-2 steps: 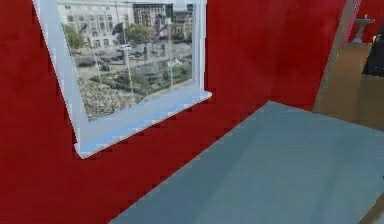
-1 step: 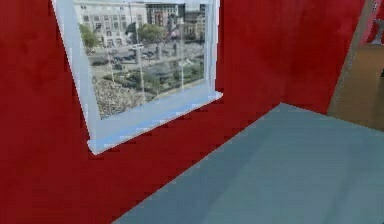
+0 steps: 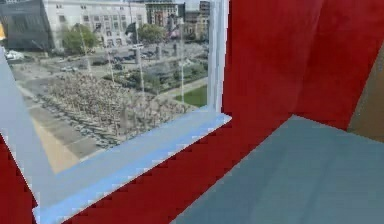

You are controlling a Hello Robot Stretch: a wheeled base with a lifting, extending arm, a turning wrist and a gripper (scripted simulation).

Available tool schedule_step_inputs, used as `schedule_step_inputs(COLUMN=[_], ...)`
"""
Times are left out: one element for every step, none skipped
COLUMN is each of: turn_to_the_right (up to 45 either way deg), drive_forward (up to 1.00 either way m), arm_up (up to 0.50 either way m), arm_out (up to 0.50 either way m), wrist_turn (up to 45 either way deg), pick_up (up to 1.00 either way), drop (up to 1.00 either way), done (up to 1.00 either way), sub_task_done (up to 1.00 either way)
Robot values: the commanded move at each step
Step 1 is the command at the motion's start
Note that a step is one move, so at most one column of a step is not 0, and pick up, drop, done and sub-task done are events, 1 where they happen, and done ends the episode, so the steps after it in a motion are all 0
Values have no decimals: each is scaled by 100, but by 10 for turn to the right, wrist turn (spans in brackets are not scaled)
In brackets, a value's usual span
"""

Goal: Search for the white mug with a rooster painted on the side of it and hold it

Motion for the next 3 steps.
schedule_step_inputs(turn_to_the_right=[450,30,0], drive_forward=[0,0,100], arm_up=[0,0,0], arm_out=[0,0,0], wrist_turn=[0,0,0], pick_up=[0,0,0], drop=[0,0,0], done=[0,0,0], sub_task_done=[0,0,0])
